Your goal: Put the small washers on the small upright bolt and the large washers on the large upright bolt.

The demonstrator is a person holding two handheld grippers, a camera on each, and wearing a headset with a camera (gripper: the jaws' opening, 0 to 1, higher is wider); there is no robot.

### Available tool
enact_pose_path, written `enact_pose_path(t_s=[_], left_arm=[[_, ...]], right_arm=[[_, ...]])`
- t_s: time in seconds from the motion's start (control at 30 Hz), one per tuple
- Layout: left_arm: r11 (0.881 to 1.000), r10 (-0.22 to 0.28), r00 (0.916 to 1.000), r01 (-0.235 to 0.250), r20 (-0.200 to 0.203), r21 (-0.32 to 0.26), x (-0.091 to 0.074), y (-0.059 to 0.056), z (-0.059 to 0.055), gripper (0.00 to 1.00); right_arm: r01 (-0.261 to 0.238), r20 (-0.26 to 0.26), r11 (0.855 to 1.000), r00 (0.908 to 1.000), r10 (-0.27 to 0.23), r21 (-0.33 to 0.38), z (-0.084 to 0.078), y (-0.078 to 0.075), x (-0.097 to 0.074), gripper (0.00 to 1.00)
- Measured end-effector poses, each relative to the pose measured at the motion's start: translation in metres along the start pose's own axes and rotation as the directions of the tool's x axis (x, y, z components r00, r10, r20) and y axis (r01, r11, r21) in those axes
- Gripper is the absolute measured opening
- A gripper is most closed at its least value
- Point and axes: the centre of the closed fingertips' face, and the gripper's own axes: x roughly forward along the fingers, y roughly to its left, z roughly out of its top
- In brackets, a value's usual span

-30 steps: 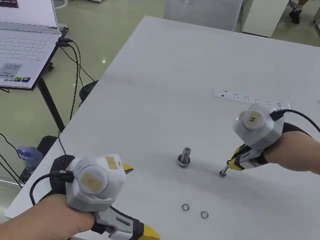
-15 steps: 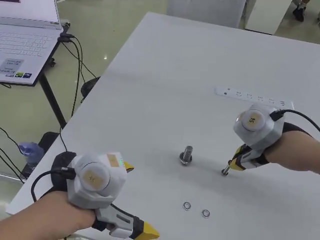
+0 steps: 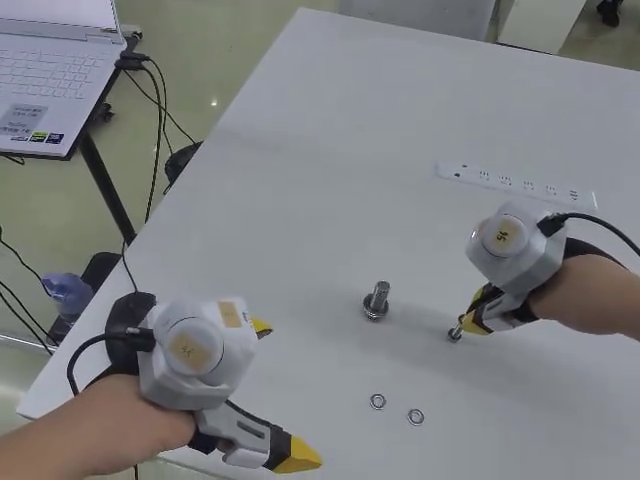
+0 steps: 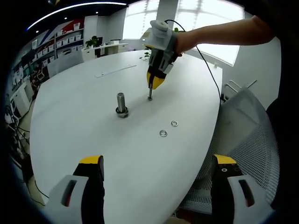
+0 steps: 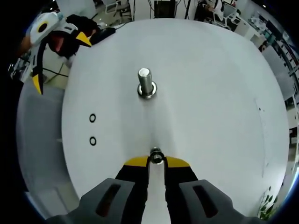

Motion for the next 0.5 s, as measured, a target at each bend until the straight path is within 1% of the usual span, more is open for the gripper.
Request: enact_pose_path(t_s=[0.27, 0.5], left_arm=[[1.0, -0.012, 0.9999, 0.012, -0.005, -0.008, 0.002, 0.001, 0.0, 0.94], [1.0, -0.019, 0.9996, 0.019, -0.02, -0.01, 0.004, 0.0, -0.005, 0.92]], right_arm=[[-0.011, -0.009, 1.0, 0.9999, 0.011, 0.001, -0.002, 0.002, 0.008, 0.13], [-0.025, -0.029, 1.0, 0.9993, 0.025, -0.004, -0.007, 0.005, 0.019, 0.13]])
